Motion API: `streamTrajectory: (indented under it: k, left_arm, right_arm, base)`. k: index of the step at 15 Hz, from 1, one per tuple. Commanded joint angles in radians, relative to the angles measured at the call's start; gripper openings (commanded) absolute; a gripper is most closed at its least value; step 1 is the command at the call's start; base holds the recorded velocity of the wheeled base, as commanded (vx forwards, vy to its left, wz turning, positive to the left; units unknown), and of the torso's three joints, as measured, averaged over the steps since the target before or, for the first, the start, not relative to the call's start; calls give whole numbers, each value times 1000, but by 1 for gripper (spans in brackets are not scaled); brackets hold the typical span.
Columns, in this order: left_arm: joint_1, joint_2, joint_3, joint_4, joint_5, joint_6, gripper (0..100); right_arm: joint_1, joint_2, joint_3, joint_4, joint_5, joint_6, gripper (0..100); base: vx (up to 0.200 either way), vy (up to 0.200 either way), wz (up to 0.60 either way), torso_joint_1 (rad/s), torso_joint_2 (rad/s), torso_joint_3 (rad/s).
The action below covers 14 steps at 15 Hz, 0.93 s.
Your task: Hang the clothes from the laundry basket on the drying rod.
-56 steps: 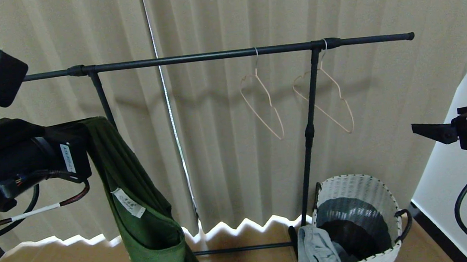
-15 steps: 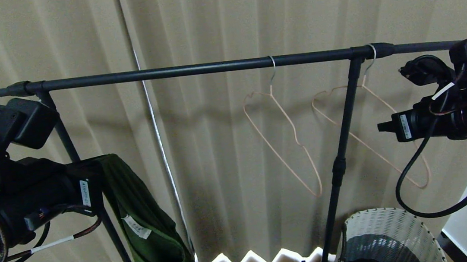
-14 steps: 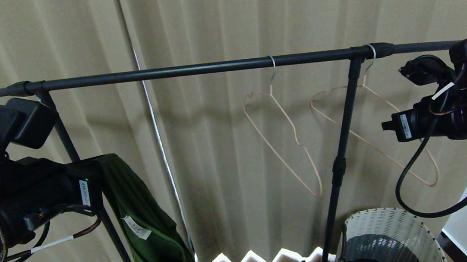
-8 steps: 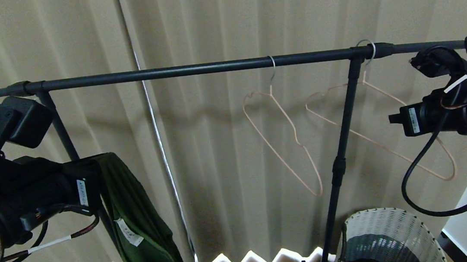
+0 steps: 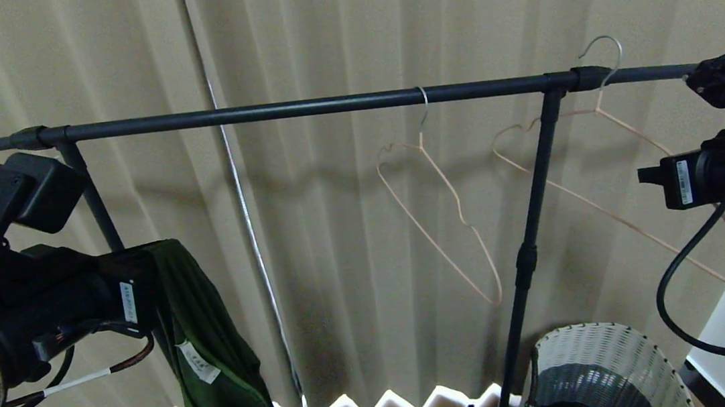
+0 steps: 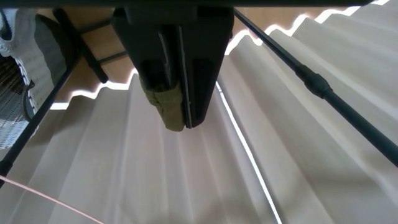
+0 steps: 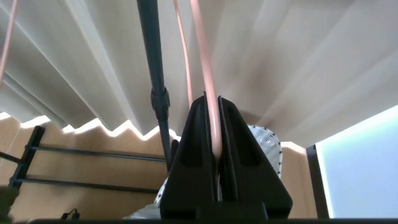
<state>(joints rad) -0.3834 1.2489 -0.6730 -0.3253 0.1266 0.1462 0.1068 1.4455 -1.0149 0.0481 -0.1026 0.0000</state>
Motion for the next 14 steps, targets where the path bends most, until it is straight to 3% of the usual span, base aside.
streamTrajectory:
  k: [1, 4, 14]
  left_arm:
    - [0, 0, 9, -1, 1, 1, 0]
    - [0, -8, 13, -17, 2, 7, 0]
    - [0, -20, 27, -17, 4, 4, 0]
  right_arm:
    - [1, -80, 48, -1, 1, 0, 0]
    - [-2, -146, 105, 1, 0, -2, 0]
    - [-21, -166, 145, 4, 0, -5, 0]
  base:
    - [0, 0, 0, 0, 0, 0]
    - [0, 0, 0, 0, 0, 0]
    - [-200, 0, 0, 4, 1, 0]
